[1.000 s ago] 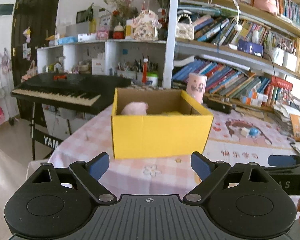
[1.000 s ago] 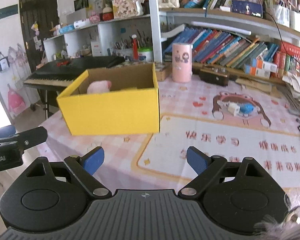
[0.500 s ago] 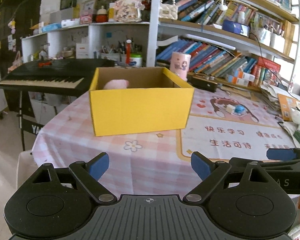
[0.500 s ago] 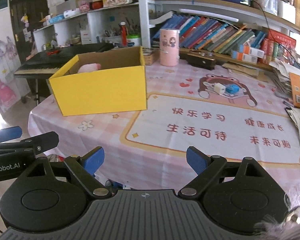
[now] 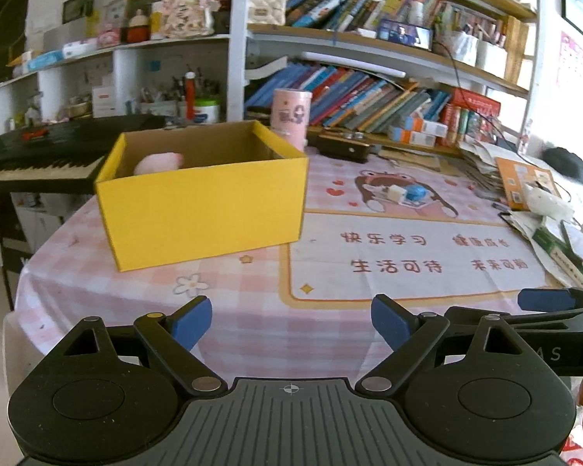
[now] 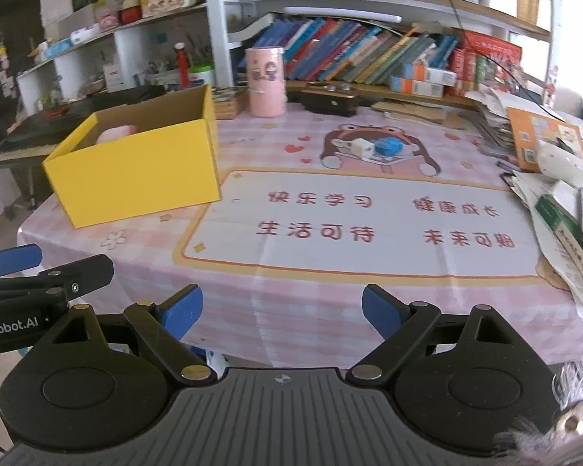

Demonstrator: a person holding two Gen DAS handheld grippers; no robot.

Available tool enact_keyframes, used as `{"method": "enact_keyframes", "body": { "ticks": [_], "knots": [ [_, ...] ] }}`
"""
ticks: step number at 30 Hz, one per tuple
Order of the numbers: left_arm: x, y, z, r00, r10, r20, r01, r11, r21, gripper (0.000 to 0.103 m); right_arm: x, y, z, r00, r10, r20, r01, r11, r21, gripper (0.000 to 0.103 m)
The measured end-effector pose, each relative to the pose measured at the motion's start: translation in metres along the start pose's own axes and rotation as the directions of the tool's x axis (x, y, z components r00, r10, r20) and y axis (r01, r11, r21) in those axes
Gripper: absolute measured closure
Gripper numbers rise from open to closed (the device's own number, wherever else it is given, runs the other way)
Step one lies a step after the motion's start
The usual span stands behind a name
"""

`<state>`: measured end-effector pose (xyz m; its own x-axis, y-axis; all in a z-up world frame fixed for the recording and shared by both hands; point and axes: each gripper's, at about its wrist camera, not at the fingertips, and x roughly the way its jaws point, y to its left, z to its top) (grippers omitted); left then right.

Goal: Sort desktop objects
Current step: 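Withdraw both open tools up out of the yellow box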

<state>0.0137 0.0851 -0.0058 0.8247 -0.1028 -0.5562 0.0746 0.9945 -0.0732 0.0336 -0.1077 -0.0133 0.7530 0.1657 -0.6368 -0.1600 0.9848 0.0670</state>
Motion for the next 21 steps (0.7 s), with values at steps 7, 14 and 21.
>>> {"method": "enact_keyframes", "body": {
  "ticks": [7, 14, 21],
  "knots": [
    [0.011, -0.013, 0.006, 1.0, -0.027, -0.013, 0.028, 0.999, 0.026, 0.012, 0.001, -0.015, 0.0, 1.0, -0.027, -0.006, 0.027, 0.999, 0.031, 0.014],
    [0.026, -0.031, 0.015, 0.998, -0.054, -0.026, 0.055, 0.997, 0.045, 0.012, 0.006, -0.035, 0.005, 0.998, -0.052, -0.017, 0.053, 0.997, 0.048, 0.014],
    [0.044, -0.048, 0.026, 0.997, -0.067, -0.031, 0.068, 0.996, 0.051, 0.012, 0.017, -0.056, 0.017, 0.997, -0.067, -0.026, 0.068, 0.996, 0.054, 0.014]
  ]
}}
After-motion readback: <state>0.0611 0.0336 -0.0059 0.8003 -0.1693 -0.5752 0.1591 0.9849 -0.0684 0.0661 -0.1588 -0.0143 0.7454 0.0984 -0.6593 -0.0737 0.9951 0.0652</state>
